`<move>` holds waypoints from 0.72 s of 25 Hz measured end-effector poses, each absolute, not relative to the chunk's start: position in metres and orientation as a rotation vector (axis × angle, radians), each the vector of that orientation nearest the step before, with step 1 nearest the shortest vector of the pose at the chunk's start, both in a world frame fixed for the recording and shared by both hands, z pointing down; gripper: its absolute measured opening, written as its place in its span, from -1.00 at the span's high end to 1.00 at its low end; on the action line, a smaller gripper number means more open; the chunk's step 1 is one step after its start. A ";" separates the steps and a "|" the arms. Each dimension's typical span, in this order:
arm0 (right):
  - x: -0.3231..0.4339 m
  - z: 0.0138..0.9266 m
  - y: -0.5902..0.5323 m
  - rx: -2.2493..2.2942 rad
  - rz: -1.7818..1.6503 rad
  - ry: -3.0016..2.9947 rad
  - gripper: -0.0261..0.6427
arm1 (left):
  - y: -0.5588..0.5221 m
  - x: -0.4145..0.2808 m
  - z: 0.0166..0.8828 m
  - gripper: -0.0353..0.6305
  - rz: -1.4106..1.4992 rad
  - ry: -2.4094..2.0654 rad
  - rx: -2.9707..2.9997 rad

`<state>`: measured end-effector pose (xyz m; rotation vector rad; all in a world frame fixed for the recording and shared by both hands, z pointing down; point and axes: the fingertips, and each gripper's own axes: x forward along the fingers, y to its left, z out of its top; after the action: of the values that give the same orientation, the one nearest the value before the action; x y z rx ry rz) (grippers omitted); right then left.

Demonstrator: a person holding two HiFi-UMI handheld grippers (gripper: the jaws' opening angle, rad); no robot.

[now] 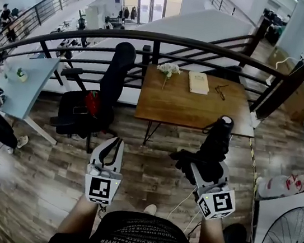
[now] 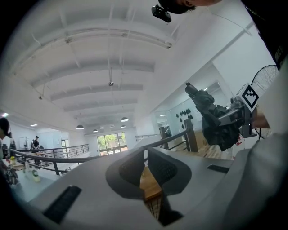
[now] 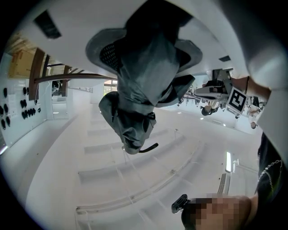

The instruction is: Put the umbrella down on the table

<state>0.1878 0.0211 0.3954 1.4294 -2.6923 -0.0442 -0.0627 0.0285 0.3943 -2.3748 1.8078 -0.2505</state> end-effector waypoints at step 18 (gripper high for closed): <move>0.189 0.420 -0.023 1.372 0.008 -2.719 0.11 | -0.009 -0.047 0.412 0.76 -0.335 1.800 -2.384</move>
<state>0.1886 -0.0229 0.4196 1.3725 -2.7193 0.0079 -0.0473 -0.0095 0.4124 -2.3841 1.8002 -0.3347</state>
